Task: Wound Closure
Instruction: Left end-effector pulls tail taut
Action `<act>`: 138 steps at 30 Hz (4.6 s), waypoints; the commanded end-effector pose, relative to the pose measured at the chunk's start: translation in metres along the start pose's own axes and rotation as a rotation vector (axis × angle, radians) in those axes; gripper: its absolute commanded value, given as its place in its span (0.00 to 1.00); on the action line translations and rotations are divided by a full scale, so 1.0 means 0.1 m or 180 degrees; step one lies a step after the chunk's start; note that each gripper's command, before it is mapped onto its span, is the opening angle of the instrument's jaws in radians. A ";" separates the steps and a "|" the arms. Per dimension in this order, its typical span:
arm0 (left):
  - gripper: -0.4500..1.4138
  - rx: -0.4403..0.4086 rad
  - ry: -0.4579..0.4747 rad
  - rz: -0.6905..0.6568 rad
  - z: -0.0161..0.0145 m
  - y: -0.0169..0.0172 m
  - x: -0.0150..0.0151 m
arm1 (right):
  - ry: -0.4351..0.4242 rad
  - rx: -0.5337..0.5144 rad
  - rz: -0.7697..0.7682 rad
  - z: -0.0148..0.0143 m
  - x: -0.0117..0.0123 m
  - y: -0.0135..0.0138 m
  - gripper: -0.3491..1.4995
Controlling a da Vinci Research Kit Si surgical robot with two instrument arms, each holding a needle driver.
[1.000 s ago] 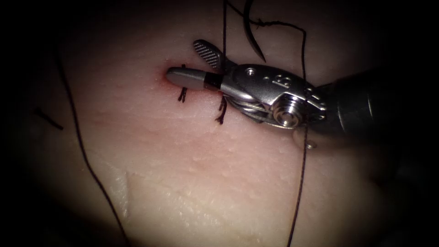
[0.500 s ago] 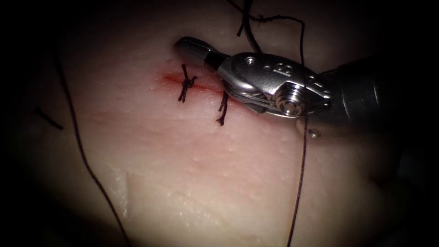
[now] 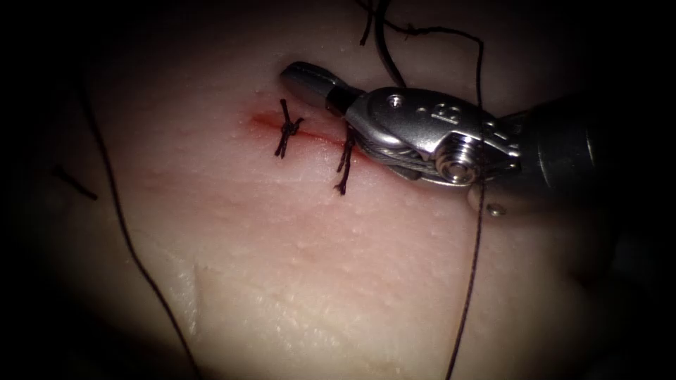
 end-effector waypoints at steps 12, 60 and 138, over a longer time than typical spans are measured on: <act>0.47 0.0250 -0.0403 -0.0041 -0.029 -0.023 -0.085 | 0.0066 0.0163 -0.0026 -0.091 -0.018 0.011 0.93; 0.71 -0.0220 0.0106 -0.0633 -0.046 0.174 -0.086 | -0.0151 0.0463 -0.1103 -0.158 0.042 -0.041 0.91; 0.00 -0.0185 -0.1127 0.0679 0.065 0.179 -0.179 | -0.0034 0.1053 -0.1921 -0.107 -0.013 -0.037 0.90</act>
